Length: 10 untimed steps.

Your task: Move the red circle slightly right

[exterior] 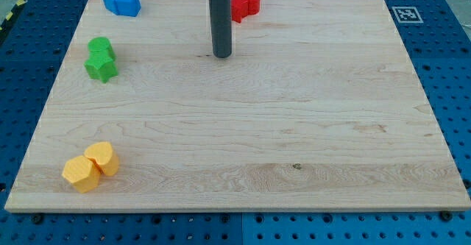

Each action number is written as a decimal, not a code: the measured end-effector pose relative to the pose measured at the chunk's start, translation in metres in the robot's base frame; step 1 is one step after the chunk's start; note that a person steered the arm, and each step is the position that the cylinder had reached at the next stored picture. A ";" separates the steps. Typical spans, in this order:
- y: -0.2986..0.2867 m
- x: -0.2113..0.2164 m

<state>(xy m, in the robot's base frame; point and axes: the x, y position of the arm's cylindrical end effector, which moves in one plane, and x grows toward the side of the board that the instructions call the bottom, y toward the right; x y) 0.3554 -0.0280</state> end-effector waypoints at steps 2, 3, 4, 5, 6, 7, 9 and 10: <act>-0.007 -0.006; -0.037 -0.026; -0.059 -0.057; -0.063 -0.099; -0.063 -0.116; -0.064 -0.117; -0.051 -0.142; -0.044 -0.156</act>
<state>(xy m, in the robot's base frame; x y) 0.1990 -0.0718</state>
